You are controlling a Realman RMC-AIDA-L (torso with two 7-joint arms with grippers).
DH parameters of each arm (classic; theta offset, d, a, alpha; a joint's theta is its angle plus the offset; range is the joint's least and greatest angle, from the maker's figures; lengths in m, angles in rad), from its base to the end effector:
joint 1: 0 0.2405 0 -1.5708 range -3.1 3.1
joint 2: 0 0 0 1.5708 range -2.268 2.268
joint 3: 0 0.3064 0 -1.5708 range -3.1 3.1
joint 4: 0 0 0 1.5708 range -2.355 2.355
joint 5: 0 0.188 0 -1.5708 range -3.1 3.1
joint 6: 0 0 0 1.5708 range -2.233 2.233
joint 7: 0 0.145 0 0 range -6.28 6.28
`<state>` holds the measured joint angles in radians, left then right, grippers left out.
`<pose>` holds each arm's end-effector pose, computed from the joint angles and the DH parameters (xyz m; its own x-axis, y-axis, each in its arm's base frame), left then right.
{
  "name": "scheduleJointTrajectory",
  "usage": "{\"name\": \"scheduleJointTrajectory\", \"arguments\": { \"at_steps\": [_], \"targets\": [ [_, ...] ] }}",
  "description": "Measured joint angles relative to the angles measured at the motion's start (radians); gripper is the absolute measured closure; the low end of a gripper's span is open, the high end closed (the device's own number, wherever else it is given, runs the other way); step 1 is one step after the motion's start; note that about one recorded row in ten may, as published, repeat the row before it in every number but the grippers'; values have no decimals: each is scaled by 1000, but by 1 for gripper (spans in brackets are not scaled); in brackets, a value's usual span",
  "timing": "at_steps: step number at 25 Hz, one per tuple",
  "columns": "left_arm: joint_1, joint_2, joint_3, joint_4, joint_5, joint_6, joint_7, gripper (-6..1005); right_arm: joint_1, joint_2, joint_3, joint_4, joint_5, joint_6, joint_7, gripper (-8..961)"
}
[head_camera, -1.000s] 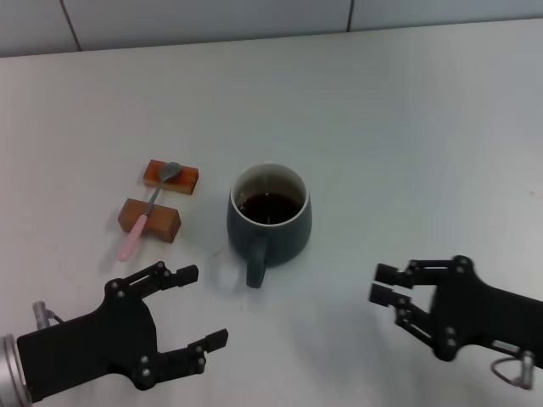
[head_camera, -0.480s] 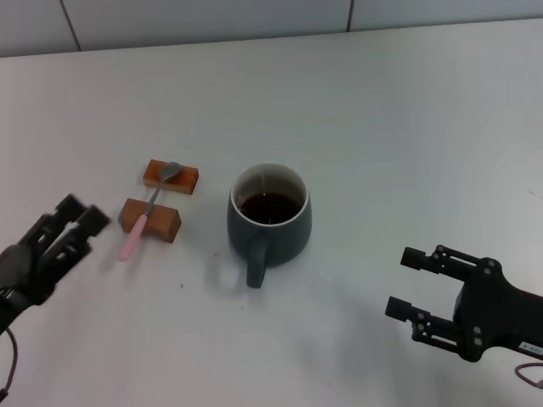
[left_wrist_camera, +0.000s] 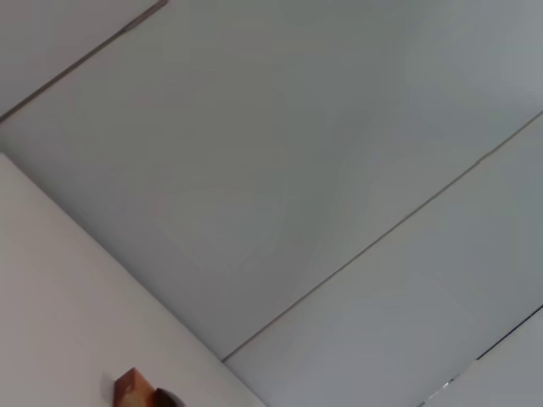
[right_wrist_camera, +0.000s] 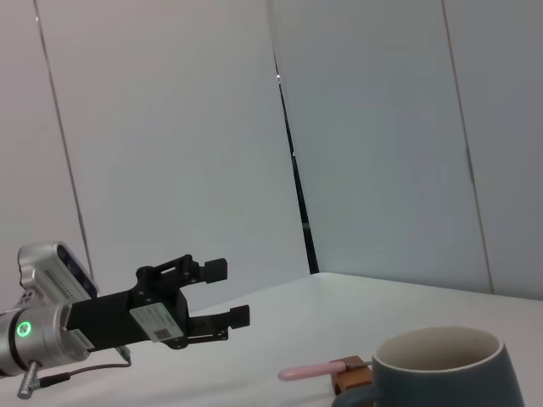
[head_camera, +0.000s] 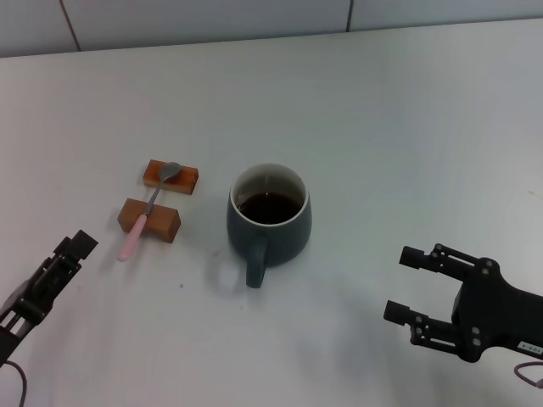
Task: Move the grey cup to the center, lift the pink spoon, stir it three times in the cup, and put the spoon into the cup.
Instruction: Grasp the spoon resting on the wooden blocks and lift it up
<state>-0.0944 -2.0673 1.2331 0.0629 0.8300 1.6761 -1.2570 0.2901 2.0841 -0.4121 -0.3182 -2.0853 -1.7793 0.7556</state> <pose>-0.3702 0.1728 -0.0415 -0.0581 0.4088 0.9108 0.8986 -0.3759 0.2261 0.3383 0.2120 -0.0509 0.7015 -0.1612 -0.6942 -0.4036 -0.8927 -0.2006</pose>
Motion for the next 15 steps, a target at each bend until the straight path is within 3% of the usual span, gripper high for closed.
{"name": "scheduleJointTrajectory", "arguments": {
  "at_steps": [15],
  "targets": [
    [-52,-7,-23,-42,-1,-109,-110,270,-2,-1,-2,-1,-3,0,1,192]
  ]
}}
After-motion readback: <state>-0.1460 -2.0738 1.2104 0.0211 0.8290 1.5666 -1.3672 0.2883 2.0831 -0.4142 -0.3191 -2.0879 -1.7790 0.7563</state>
